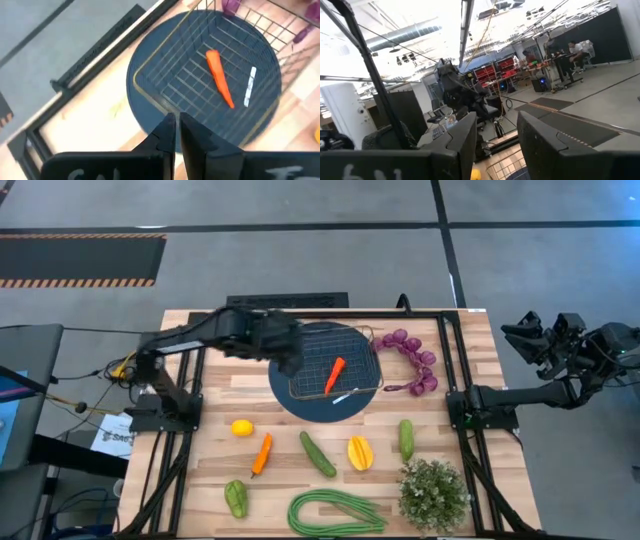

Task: Build produce basket
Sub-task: Put the garlic into the wire basket

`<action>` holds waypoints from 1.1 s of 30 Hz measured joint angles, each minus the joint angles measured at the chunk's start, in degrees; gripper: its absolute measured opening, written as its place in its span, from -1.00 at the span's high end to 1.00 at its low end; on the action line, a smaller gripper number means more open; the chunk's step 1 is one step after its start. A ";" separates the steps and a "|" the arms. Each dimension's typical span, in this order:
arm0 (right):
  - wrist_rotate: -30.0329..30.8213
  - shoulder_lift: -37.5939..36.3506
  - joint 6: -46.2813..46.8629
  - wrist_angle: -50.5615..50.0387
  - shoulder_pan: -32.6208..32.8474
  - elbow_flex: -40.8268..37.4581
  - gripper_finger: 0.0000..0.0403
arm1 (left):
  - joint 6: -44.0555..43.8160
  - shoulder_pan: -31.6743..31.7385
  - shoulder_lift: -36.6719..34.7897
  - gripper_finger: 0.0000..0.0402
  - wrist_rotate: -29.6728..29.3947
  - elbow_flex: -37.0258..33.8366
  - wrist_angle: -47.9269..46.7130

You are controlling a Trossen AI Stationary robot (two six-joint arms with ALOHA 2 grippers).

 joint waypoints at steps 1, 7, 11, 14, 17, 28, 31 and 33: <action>-0.04 0.00 0.00 0.01 0.00 0.00 0.18 | -1.28 -0.73 -1.44 0.96 0.10 -2.22 0.05; -1.22 0.00 0.03 -0.05 0.00 0.00 0.18 | -4.29 -5.21 -12.19 0.96 9.46 -20.24 6.24; -1.37 0.00 0.42 0.02 0.00 0.00 0.18 | -9.76 -9.09 -17.19 0.96 15.61 -34.09 19.34; -1.31 0.00 1.80 0.04 0.00 0.00 0.18 | -16.36 -12.55 -19.13 0.96 19.70 -43.16 26.77; -0.86 0.00 2.15 0.08 0.00 0.00 0.16 | -22.34 -16.21 -18.77 0.93 25.01 -49.59 28.10; 0.53 0.00 6.42 0.03 -0.07 0.00 0.14 | -30.57 -23.57 -17.85 0.60 29.04 -54.83 34.12; 0.90 0.00 6.45 -0.02 -0.07 0.02 0.11 | -32.16 -23.60 -17.85 0.49 28.07 -54.83 34.22; 0.84 0.00 6.45 -0.09 -0.07 0.00 0.09 | -34.02 -23.60 -17.85 0.42 27.72 -54.83 34.32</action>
